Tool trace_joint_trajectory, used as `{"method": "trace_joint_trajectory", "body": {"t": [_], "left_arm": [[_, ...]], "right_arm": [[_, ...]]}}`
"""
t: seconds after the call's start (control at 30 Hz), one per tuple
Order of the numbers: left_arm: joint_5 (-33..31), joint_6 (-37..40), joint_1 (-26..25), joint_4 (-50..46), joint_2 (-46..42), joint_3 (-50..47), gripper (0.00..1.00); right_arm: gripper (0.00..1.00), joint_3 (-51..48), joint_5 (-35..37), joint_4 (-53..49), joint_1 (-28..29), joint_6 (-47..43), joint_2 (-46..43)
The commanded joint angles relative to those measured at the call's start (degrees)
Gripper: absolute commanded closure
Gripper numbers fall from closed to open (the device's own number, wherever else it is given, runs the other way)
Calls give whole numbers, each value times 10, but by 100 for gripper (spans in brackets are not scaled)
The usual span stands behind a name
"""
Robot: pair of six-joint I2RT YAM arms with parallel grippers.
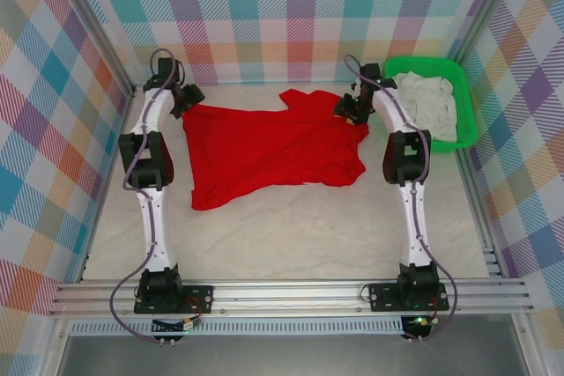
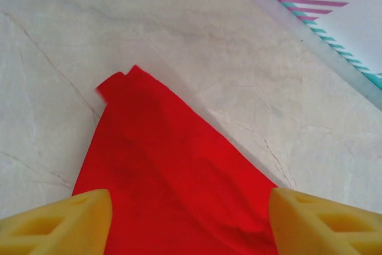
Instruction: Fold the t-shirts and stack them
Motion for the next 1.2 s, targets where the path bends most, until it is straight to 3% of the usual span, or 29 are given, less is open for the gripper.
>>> {"method": "trace_joint_trajectory", "body": {"t": [0.0, 0.17, 0.37, 0.47, 0.73, 0.9, 1.17], "left_arm": [[25, 8, 8, 23, -99, -64, 24], [44, -6, 6, 33, -212, -186, 17], [85, -34, -25, 68, -282, -352, 24], [94, -32, -60, 87, -280, -392, 26], [79, -31, -145, 90, -211, -390, 30], [51, -38, -171, 77, -171, -370, 31], [-7, -66, -172, 63, -154, -394, 34]], "right_arm": [[52, -72, 0, 24, 2, -32, -120], [49, -232, 16, 58, 2, -29, -244], [54, -346, -23, 87, 2, -30, -281], [57, -366, -33, 85, 4, -32, -276], [61, -437, -42, 113, 26, -30, -271], [70, -470, -44, 134, 36, -21, -272], [100, -530, -51, 163, 36, -14, -325]]}}
